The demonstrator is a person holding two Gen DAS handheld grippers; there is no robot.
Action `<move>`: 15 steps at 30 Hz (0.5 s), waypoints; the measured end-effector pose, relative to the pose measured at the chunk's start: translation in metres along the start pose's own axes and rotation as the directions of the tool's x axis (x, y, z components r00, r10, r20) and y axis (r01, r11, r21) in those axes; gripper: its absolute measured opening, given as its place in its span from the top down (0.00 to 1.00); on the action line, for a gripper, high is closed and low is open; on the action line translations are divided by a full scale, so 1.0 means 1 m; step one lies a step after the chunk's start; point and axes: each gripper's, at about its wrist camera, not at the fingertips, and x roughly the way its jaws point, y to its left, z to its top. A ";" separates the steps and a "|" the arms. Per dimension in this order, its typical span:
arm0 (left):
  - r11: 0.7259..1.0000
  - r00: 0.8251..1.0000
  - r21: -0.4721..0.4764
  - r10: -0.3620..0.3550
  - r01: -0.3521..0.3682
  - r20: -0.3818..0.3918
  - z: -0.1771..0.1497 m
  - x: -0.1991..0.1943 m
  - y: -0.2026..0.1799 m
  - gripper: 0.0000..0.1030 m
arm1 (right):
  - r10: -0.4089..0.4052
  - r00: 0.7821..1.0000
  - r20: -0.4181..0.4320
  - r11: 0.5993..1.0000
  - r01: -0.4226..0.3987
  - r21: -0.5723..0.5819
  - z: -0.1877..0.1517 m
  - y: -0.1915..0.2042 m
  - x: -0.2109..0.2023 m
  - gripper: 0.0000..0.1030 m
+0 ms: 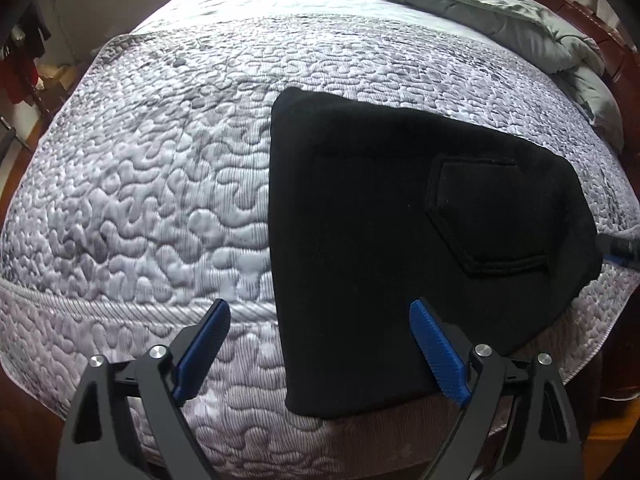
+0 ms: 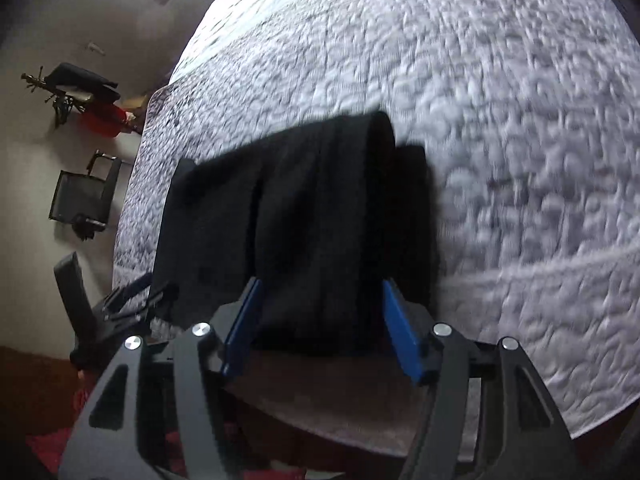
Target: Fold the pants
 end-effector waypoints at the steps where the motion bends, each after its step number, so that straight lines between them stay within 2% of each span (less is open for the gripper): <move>1: 1.000 1.000 -0.003 -0.002 0.002 -0.003 -0.001 0.001 0.000 0.11 | 0.002 1.000 -0.007 1.000 -0.002 -0.001 -0.006 0.000 0.003 0.43; 2: 1.000 1.000 -0.006 -0.003 0.003 -0.007 -0.002 0.002 0.000 0.11 | 0.012 1.000 -0.013 1.000 -0.012 -0.003 -0.008 0.001 0.005 0.44; 3: 1.000 1.000 -0.007 -0.001 0.001 -0.013 -0.002 0.004 0.000 0.11 | 0.009 1.000 -0.014 1.000 -0.009 -0.007 -0.010 0.001 0.008 0.55; 4: 1.000 1.000 -0.006 -0.001 0.001 -0.015 -0.002 0.005 0.000 0.11 | -0.003 1.000 -0.011 1.000 0.003 -0.011 -0.010 0.002 0.008 0.71; 5: 1.000 1.000 -0.004 -0.001 0.001 -0.014 -0.002 0.005 -0.001 0.11 | -0.014 1.000 -0.009 1.000 0.014 -0.016 -0.009 0.002 0.009 0.72; 6: 1.000 1.000 -0.002 0.000 0.000 -0.012 -0.001 0.005 -0.001 0.11 | -0.003 1.000 -0.005 1.000 0.002 -0.013 -0.009 0.002 0.007 0.88; 8: 1.000 1.000 0.001 0.001 -0.001 -0.011 -0.001 0.005 -0.002 0.11 | 0.017 1.000 0.011 1.000 -0.017 -0.020 -0.006 0.003 0.000 0.90; 10: 1.000 1.000 -0.003 -0.003 0.003 -0.012 -0.001 0.005 -0.002 0.10 | -0.001 0.999 0.034 0.999 0.003 -0.049 -0.005 0.008 -0.013 0.92; 12: 1.000 1.000 -0.010 -0.002 0.002 -0.012 -0.001 0.007 -0.002 0.08 | -0.094 0.995 0.043 0.992 0.097 -0.086 -0.005 0.011 -0.018 0.98; 13: 1.000 1.000 -0.010 -0.009 0.008 -0.014 -0.001 0.009 -0.003 0.08 | -0.170 0.985 0.025 0.980 0.171 -0.105 -0.006 0.009 -0.011 0.98; 15: 1.000 1.000 -0.010 0.000 0.000 -0.017 -0.001 0.013 -0.004 0.07 | -0.177 0.984 -0.016 0.981 0.175 -0.088 -0.010 0.001 0.003 0.98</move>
